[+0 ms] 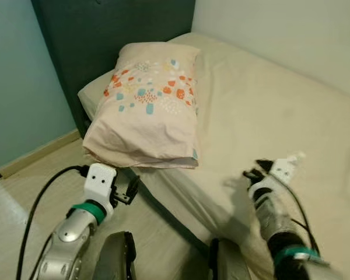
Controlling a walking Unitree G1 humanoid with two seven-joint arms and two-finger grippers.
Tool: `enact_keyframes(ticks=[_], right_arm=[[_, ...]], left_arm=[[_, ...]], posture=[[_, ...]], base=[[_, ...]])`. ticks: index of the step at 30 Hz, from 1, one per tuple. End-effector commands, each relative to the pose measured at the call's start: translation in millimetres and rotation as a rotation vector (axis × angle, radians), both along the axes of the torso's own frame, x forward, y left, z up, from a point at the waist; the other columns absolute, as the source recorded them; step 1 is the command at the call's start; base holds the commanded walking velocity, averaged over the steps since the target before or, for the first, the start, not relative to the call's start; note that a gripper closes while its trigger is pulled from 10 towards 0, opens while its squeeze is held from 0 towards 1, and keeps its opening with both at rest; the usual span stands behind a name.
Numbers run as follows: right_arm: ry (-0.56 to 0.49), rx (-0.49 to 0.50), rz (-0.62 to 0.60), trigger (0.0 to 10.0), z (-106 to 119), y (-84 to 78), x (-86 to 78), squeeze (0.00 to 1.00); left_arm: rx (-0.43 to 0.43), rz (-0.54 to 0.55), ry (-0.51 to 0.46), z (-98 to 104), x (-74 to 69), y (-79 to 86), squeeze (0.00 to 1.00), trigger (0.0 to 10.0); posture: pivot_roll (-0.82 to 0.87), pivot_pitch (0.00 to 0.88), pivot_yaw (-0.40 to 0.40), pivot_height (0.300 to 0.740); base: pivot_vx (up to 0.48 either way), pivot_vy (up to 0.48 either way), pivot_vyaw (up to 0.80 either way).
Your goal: Clean up the room
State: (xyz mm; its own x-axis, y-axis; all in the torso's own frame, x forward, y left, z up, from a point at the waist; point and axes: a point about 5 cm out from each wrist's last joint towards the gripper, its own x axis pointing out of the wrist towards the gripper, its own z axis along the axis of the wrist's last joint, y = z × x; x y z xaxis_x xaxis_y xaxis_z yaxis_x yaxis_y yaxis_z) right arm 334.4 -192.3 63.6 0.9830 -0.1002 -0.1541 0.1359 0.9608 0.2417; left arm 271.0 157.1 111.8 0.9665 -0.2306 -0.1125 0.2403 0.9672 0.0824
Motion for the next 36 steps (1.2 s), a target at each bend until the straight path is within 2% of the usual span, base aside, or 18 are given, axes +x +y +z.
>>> enact_keyframes(ticks=[1,2,3,4,8,9,11,15,16,21,24,36], right_arm=[[-0.054,-0.056,0.060,10.0,2.8,8.7,-3.9,0.00],[-0.054,-0.056,0.060,10.0,2.8,8.7,-3.9,0.00],[-0.103,-0.103,0.154,10.0,-0.3,29.1,-16.9,0.00],[-0.117,-0.112,0.181,10.0,-1.3,35.7,-21.6,0.00],[-0.124,-0.123,0.204,10.0,-3.0,42.2,-25.3,0.00],[-0.122,-0.147,0.270,10.0,-8.7,55.9,-33.4,0.00],[-0.116,-0.143,0.287,10.0,-11.3,60.1,-35.9,0.00],[-0.106,-0.168,0.298,10.0,-13.7,64.9,-38.6,0.00],[-0.113,-0.184,0.298,10.0,-11.2,67.8,-38.8,0.00],[-0.137,-0.212,0.326,10.0,-6.3,72.7,-37.0,0.00],[-0.169,-0.209,0.361,10.0,0.7,78.1,-37.7,0.00],[-0.183,-0.195,0.349,10.0,8.7,72.0,-28.6,0.00]], left_arm=[[0.013,0.014,0.027,-7.4,-0.3,-2.4,0.00,10.0],[0.013,0.014,0.027,-7.4,-0.3,-2.4,0.00,10.0],[0.015,0.033,0.038,-13.2,-0.8,-3.3,0.00,10.0],[0.015,0.038,0.041,-14.9,-1.4,-3.2,0.00,10.0],[0.014,0.048,0.042,-16.1,-1.6,-1.6,0.00,10.0],[0.023,0.076,0.041,-19.0,-3.9,5.1,0.00,10.0],[0.031,0.087,0.041,-20.6,-4.7,8.0,0.00,10.0],[0.040,0.115,0.048,-26.2,-8.2,12.8,0.00,10.0],[0.036,0.157,0.045,-28.6,-10.5,17.0,0.00,10.0],[0.015,0.197,0.033,-28.3,-7.5,19.5,0.00,10.0],[-0.033,0.179,0.006,-25.5,-5.6,15.1,0.00,10.0],[-0.061,0.155,-0.047,-16.6,1.2,11.9,0.00,10.0]], posture=[[0.12,0.020,-0.015,0.520],[0.12,0.020,-0.015,0.520],[0.12,0.000,-0.027,0.520],[0.12,0.000,-0.027,0.520],[0.11,0.000,-0.032,0.520],[0.12,0.000,-0.037,0.520],[0.12,0.000,-0.038,0.520],[0.12,0.000,-0.053,0.530],[0.12,0.000,-0.060,0.540],[0.12,0.000,-0.072,0.555],[0.13,0.000,-0.076,0.570],[0.14,0.000,-0.094,0.605]], base=[[0.000,0.000,0.00],[0.000,0.000,0.00],[0.000,0.000,0.00],[0.000,0.000,0.00],[0.000,0.000,0.00],[0.000,0.000,0.00],[0.000,0.000,0.00],[0.000,0.000,0.00],[0.000,0.000,0.00],[0.000,0.000,0.00],[0.000,0.000,0.00],[0.000,0.000,0.00]])
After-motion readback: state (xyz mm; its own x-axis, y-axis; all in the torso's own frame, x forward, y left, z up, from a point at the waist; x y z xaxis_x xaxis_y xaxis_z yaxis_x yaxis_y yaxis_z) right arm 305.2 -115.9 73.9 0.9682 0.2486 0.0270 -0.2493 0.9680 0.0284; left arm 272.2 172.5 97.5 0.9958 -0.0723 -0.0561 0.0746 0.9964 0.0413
